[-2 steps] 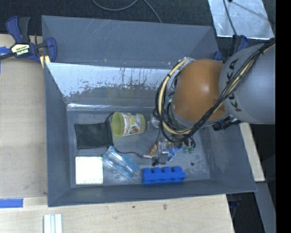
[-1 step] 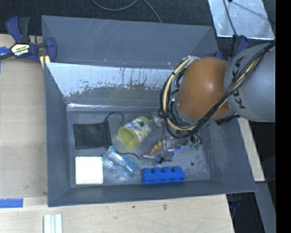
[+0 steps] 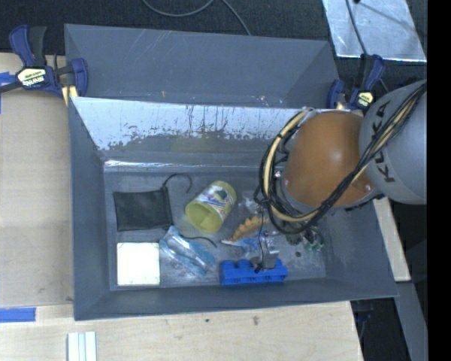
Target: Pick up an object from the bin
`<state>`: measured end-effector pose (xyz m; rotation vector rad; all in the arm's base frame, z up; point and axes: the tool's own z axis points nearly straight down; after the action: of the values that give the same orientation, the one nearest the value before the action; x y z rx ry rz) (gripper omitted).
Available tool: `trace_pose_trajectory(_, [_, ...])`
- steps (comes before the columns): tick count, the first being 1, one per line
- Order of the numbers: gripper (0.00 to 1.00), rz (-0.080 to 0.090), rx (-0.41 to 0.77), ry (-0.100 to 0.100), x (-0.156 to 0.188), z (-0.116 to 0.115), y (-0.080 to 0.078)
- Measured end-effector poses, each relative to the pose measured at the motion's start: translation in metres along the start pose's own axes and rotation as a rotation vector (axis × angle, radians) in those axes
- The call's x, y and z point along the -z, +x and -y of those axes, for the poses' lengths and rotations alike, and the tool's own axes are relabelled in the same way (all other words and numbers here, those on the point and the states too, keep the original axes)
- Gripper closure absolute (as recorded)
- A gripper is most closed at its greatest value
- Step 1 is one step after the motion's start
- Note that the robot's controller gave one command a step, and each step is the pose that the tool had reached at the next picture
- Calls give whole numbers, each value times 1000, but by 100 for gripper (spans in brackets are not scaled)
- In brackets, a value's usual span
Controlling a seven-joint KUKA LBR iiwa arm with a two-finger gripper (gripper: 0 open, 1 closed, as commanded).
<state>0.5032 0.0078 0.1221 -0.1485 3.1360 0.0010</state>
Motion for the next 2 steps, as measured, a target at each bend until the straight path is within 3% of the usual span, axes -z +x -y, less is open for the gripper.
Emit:
trace_pose_trajectory(1, [0, 3, -110, 0, -29, 3, -49])
trace_pose_trajectory(2, [100, 10, 122, 1, -49, -6, -23])
